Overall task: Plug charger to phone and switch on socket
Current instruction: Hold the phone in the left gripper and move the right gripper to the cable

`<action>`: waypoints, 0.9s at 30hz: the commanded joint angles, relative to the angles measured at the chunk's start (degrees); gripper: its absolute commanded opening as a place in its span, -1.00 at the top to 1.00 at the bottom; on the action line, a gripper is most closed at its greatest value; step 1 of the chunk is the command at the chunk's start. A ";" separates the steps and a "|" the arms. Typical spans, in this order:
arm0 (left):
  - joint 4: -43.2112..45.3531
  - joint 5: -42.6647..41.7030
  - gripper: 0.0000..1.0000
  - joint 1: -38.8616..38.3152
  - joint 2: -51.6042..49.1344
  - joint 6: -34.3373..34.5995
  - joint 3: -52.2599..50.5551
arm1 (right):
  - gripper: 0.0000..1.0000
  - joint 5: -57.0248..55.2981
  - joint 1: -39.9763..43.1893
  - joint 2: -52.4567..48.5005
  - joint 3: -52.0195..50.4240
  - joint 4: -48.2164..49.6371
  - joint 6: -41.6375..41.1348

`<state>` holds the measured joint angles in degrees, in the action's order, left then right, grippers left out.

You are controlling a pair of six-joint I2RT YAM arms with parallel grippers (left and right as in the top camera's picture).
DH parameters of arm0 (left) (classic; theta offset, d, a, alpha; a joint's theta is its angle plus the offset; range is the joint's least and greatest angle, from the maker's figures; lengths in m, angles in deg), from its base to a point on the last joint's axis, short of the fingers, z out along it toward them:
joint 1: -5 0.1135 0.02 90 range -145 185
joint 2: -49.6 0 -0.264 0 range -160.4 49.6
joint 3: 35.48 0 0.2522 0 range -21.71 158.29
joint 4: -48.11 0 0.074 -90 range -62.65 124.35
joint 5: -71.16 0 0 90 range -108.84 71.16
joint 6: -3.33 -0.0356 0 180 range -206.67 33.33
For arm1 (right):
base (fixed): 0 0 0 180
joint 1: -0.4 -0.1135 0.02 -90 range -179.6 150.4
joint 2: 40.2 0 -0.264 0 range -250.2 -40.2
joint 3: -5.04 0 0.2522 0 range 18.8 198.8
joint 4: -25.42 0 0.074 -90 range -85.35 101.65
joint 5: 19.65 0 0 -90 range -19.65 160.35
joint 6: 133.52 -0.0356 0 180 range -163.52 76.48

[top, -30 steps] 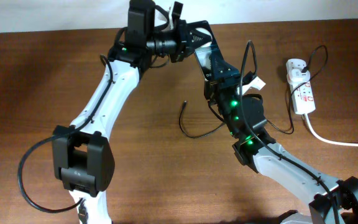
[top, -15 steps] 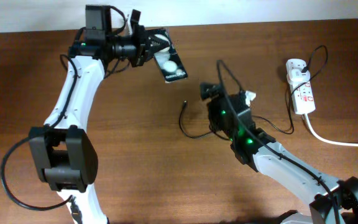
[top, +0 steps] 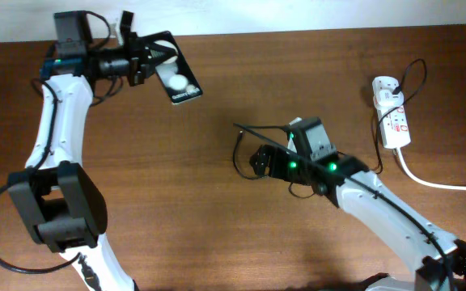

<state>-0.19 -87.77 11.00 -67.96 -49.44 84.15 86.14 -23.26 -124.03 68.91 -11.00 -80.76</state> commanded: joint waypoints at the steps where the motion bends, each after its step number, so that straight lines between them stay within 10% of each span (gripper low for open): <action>1: -0.39 -3.39 1.00 2.29 0.26 -2.21 1.01 | -0.77 1.55 0.17 0.11 11.91 -7.80 8.57; 8: -1.16 -5.09 1.00 3.54 0.26 -3.72 1.01 | -0.36 0.31 -0.07 -16.96 35.63 -23.17 9.33; 16: -1.16 -5.29 1.00 3.54 0.26 -3.69 1.01 | 0.34 1.64 -0.90 -31.56 38.32 -17.51 3.28; 27: -1.29 -5.73 1.00 3.54 0.26 -3.69 1.01 | 0.46 -2.78 -4.87 -38.16 38.29 -11.78 1.51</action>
<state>-1.62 -90.65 14.19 -67.96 -52.21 84.15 84.83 -27.15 -160.27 106.02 -23.22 -78.20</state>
